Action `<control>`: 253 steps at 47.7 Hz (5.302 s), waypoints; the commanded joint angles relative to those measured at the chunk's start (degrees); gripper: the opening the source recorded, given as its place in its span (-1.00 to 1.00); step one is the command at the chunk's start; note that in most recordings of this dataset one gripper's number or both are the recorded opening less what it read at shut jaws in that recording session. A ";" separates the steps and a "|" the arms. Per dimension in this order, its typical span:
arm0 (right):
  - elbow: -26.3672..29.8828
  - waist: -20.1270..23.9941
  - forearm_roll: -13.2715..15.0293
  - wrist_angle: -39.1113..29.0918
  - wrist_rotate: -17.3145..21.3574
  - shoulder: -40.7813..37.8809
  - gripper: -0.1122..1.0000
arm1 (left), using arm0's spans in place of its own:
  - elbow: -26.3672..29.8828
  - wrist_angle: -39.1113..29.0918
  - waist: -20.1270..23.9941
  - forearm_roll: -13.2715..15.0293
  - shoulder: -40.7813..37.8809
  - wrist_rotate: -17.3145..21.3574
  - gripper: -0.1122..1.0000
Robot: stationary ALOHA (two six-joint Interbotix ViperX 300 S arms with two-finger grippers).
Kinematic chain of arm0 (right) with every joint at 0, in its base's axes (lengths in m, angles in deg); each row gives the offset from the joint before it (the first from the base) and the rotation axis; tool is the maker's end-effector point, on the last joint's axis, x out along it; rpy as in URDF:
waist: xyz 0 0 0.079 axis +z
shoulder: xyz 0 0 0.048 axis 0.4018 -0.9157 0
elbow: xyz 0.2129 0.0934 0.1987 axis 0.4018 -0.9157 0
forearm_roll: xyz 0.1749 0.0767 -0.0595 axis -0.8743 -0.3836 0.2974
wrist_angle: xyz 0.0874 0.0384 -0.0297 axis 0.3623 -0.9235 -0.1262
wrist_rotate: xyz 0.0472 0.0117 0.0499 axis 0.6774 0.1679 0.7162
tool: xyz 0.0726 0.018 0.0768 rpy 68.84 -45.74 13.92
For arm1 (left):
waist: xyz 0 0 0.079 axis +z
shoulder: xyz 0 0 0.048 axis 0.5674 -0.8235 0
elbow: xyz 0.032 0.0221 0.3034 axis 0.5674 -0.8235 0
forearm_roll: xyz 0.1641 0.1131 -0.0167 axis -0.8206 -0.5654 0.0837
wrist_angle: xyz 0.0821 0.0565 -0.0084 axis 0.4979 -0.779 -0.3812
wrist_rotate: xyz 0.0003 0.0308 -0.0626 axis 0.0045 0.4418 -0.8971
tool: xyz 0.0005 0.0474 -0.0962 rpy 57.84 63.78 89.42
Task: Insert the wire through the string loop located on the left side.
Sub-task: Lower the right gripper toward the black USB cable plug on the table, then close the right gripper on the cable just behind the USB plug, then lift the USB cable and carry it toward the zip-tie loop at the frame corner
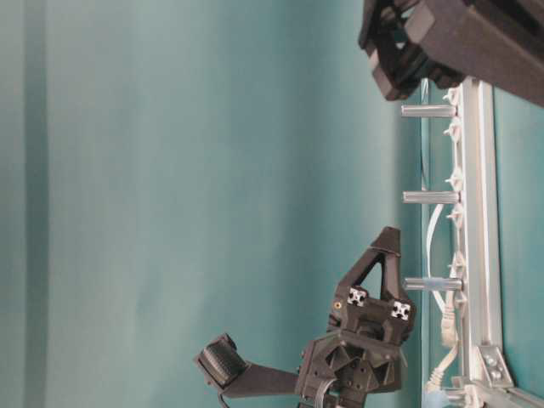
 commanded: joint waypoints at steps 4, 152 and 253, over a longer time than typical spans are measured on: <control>0.88 -0.62 -0.18 -0.35 -0.18 -0.09 -0.57 | 0.88 -7.82 -1.05 -1.58 4.57 -2.81 -0.65; 10.81 11.07 -34.63 -8.26 -8.26 -12.74 0.57 | -10.81 -30.15 -3.96 -2.81 26.02 -0.26 0.52; 11.87 10.37 -36.91 -18.19 -17.58 -6.24 -0.61 | -15.29 -30.15 -4.83 -2.81 31.20 -0.35 0.51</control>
